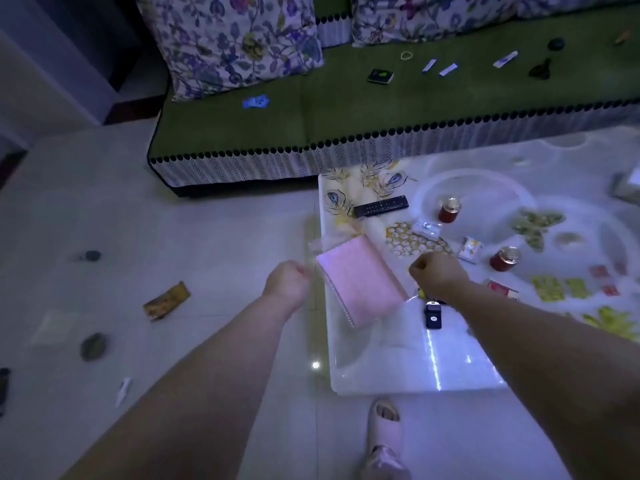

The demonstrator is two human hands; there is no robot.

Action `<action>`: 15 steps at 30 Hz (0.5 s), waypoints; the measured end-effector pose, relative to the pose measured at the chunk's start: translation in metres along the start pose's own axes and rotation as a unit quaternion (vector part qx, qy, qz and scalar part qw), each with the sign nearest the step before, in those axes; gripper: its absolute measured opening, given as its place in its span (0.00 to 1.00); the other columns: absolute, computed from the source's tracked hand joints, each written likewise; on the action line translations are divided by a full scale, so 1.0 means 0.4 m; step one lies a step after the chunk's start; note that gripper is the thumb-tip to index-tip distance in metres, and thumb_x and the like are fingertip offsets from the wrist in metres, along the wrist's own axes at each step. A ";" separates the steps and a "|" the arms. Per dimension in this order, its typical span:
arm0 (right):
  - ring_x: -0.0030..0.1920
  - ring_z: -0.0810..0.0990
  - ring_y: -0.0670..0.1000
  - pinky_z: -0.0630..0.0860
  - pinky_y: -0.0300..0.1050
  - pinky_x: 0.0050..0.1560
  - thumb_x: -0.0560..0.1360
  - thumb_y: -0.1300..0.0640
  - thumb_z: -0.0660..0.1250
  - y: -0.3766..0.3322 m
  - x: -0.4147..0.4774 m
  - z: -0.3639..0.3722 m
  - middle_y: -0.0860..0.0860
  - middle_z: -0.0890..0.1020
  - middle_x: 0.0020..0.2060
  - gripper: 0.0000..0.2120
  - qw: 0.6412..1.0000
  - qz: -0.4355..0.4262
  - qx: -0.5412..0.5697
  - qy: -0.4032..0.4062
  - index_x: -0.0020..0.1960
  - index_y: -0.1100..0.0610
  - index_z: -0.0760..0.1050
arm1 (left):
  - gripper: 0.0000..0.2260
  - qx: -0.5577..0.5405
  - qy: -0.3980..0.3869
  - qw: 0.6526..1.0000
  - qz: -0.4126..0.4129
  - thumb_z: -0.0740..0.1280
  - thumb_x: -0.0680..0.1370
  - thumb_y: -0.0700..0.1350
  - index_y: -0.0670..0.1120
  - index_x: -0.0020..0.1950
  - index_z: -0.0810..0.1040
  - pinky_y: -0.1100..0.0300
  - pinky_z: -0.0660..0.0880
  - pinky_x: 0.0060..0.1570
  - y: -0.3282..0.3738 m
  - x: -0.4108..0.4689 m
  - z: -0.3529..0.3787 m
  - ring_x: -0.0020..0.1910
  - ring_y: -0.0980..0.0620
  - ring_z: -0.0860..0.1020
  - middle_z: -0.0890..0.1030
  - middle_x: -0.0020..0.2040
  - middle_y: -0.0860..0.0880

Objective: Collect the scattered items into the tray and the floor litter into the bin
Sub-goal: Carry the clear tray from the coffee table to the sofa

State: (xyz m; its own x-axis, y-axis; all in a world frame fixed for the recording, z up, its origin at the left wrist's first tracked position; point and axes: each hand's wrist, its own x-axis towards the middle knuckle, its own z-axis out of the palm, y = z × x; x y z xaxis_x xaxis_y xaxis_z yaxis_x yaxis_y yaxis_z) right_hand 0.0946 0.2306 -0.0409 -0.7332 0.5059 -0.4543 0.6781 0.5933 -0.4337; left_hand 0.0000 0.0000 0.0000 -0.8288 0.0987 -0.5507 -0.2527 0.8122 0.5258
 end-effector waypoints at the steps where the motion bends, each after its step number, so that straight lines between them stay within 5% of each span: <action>1: 0.53 0.79 0.58 0.72 0.43 0.47 0.77 0.56 0.60 0.004 0.017 0.012 0.58 0.83 0.50 0.11 1.000 0.012 0.000 -0.019 0.51 0.59 0.79 | 0.08 0.003 -0.004 1.000 -0.008 0.61 0.75 0.48 0.47 0.40 0.77 0.51 0.78 0.49 -0.005 0.019 0.016 0.51 0.40 0.82 0.83 0.50 0.43; 7: 0.66 0.71 0.59 0.71 0.47 0.61 0.78 0.54 0.61 0.039 0.104 0.096 0.56 0.73 0.67 0.22 0.994 0.061 -0.006 -0.088 0.71 0.57 0.66 | 0.10 0.066 -0.024 0.997 -0.028 0.61 0.77 0.42 0.41 0.48 0.82 0.54 0.76 0.52 -0.029 0.109 0.127 0.54 0.40 0.80 0.83 0.52 0.39; 11: 0.70 0.68 0.59 0.69 0.47 0.64 0.79 0.61 0.58 0.064 0.144 0.137 0.58 0.68 0.71 0.26 0.993 0.076 0.002 -0.094 0.76 0.59 0.57 | 0.09 0.107 -0.033 0.993 -0.032 0.61 0.77 0.41 0.40 0.40 0.77 0.57 0.75 0.50 -0.042 0.163 0.185 0.54 0.41 0.79 0.81 0.53 0.38; 15: 0.68 0.69 0.61 0.70 0.47 0.61 0.78 0.65 0.55 0.088 0.160 0.172 0.60 0.69 0.69 0.26 0.989 0.094 0.001 -0.114 0.75 0.60 0.56 | 0.13 0.133 -0.060 0.988 -0.046 0.59 0.77 0.40 0.37 0.54 0.80 0.56 0.74 0.55 -0.067 0.211 0.224 0.58 0.41 0.78 0.80 0.56 0.37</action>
State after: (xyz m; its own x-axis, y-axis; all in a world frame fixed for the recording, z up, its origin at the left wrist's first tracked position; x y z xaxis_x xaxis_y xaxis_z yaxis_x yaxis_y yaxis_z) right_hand 0.0750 0.2408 -0.1390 -0.5642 0.4526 -0.6905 0.8013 0.5016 -0.3259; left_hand -0.0185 0.0382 -0.1186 -0.7401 0.0722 -0.6686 -0.1702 0.9417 0.2901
